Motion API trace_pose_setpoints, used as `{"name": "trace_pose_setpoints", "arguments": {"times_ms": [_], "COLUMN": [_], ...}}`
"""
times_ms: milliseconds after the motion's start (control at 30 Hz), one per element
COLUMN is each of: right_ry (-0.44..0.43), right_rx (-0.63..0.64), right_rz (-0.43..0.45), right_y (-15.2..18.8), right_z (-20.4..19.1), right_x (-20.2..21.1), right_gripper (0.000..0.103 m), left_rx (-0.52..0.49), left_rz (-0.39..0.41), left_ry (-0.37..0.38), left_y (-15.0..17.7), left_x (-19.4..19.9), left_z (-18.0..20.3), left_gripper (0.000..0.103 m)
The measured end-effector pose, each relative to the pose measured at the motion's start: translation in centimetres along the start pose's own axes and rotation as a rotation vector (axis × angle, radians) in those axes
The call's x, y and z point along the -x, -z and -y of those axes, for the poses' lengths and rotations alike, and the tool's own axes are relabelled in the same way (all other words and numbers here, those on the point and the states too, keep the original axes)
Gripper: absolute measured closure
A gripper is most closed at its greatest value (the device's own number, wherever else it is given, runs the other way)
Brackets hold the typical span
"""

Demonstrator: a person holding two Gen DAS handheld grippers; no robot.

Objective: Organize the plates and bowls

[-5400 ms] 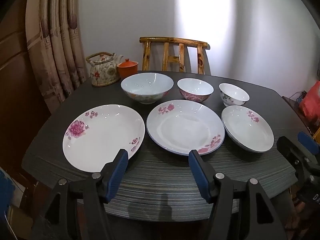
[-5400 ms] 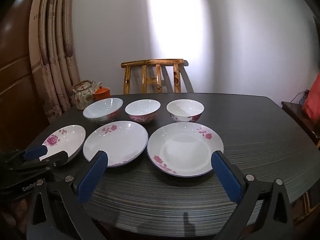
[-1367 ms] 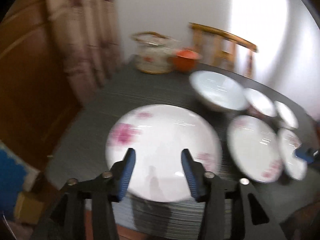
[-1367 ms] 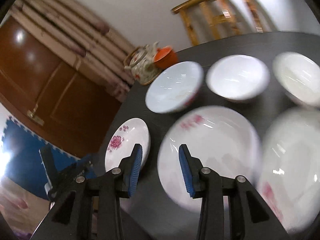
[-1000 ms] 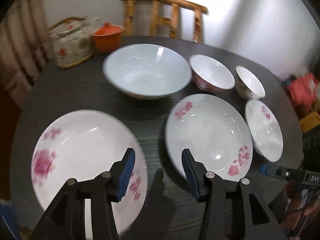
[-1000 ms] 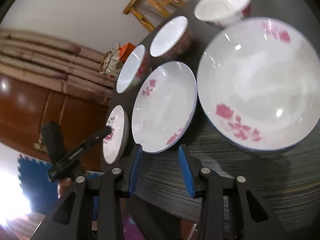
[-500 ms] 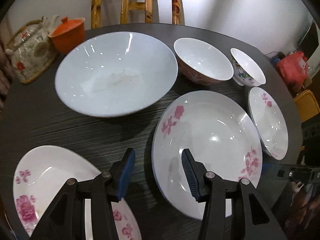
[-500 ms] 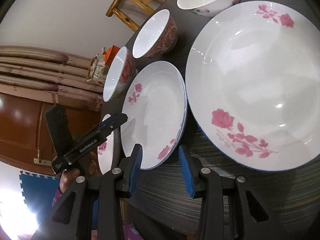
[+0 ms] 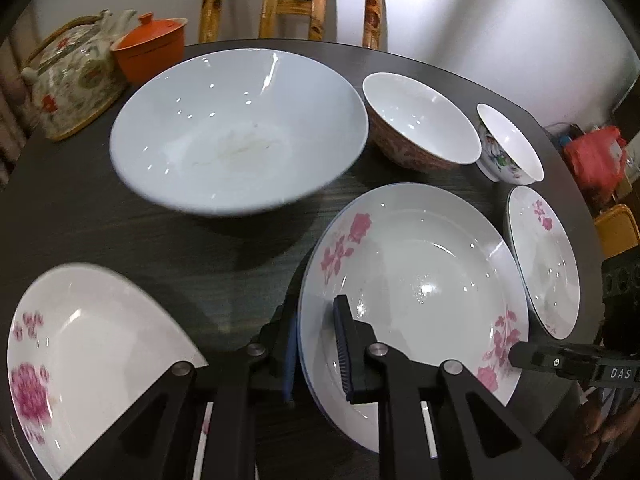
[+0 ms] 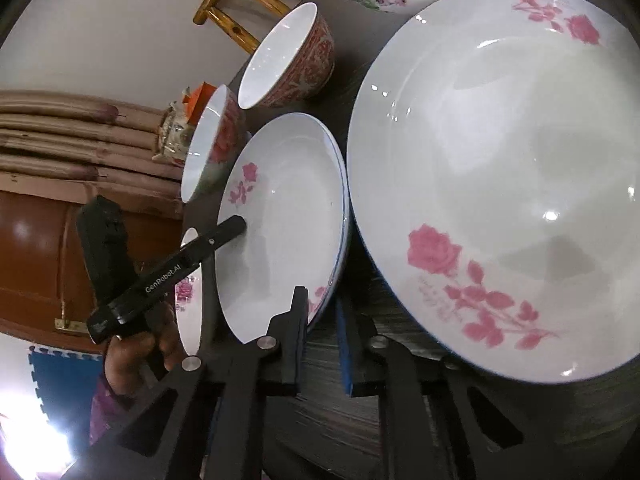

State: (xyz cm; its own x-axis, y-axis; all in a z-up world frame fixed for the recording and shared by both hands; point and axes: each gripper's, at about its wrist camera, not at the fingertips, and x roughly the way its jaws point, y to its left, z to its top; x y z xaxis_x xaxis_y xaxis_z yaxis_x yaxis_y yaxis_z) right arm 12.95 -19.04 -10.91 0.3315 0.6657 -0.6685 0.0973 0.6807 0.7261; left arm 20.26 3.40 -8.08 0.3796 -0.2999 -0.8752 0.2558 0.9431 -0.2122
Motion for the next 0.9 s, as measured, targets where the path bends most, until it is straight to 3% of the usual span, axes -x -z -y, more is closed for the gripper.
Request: {"name": "trace_pose_setpoints", "arguments": {"times_ms": [167, 433, 900], "right_ry": [0.014, 0.015, -0.036], "right_rx": [0.045, 0.078, 0.202], "right_rz": [0.004, -0.015, -0.067], "right_y": [0.3, 1.3, 1.8], "right_z": [0.1, -0.8, -6.5], "right_x": [0.5, 1.2, -0.6], "right_gripper": [0.089, 0.089, 0.089], "left_rx": [0.073, 0.11, 0.262], "left_rz": [0.035, 0.1, 0.154], "left_ry": [0.004, -0.014, -0.091], "left_y": [1.7, 3.4, 8.2], "left_x": [1.6, 5.4, 10.7], "left_z": [0.0, 0.3, -6.2], "left_gripper": [0.091, 0.092, 0.091]}}
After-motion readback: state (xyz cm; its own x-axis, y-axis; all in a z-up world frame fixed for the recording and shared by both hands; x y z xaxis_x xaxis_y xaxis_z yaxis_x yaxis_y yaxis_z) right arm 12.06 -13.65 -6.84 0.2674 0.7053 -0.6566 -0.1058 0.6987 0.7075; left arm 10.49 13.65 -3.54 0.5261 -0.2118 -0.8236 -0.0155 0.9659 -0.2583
